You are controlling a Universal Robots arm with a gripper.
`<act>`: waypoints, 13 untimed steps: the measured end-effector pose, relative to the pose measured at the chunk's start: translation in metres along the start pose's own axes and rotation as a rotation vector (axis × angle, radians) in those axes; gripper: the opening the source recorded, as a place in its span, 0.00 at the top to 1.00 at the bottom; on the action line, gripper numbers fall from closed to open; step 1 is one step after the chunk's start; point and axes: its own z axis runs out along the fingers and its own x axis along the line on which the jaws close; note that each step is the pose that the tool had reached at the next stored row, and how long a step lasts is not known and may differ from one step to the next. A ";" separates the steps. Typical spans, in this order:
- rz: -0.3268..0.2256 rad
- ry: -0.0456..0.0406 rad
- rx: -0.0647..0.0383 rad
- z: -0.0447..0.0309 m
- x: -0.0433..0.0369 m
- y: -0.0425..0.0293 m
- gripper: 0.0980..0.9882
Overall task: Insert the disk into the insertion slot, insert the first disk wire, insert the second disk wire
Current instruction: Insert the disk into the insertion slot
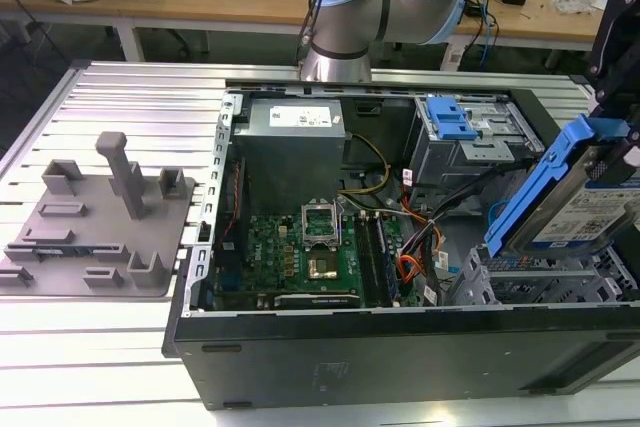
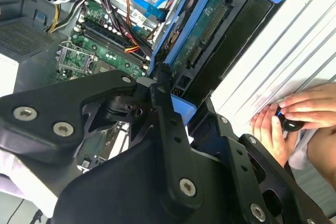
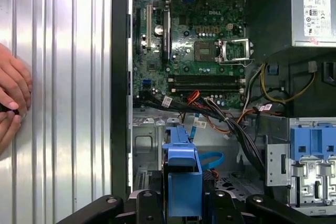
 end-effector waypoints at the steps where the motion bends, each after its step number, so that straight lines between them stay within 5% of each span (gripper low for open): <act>1: 0.000 0.0001 0.000 0.0005 0.0000 0.0000 0.70; 13: -0.001 0.0001 0.000 0.0094 0.0005 -0.0004 0.70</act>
